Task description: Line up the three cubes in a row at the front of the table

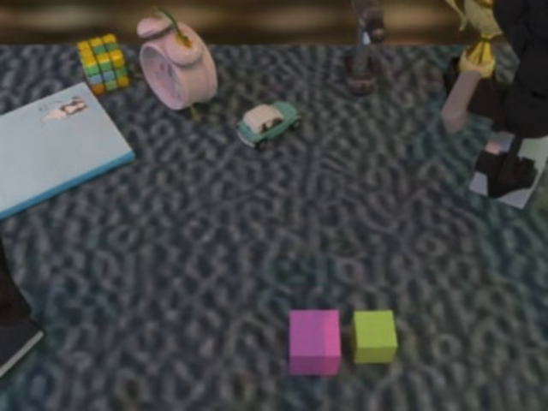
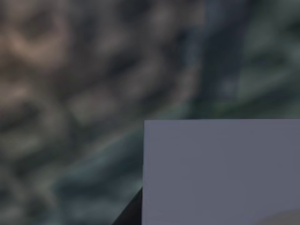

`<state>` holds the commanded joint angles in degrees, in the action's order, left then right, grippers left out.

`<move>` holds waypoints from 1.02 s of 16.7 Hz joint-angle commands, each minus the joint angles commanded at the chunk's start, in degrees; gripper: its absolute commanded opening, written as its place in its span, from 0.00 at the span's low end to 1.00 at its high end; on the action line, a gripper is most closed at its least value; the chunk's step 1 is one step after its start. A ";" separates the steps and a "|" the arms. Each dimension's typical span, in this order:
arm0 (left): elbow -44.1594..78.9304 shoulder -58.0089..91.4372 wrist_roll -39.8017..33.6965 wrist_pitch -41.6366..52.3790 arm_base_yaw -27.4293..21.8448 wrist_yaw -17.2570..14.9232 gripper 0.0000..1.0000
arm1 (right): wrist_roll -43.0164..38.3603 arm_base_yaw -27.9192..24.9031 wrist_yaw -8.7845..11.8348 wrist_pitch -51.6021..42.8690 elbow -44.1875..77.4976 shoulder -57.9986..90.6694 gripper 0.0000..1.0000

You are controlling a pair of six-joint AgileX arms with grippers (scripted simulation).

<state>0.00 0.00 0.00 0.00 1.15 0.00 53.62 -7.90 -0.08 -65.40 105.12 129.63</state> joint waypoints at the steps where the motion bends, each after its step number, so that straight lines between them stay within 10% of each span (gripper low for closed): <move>1: 0.00 0.00 0.00 0.00 0.00 0.00 1.00 | -0.01 0.00 0.00 -0.15 0.12 -0.09 0.00; 8: 0.00 0.00 0.00 0.00 0.00 0.00 1.00 | -1.90 -3.71 -0.03 -1.41 2.49 1.58 0.00; 17: 0.00 0.00 0.00 0.00 0.00 0.00 1.00 | -16.61 -39.23 -0.08 -9.94 17.47 8.92 0.00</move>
<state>0.00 0.00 0.00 0.00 1.15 0.00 37.01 -47.14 -0.17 -75.34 122.59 138.55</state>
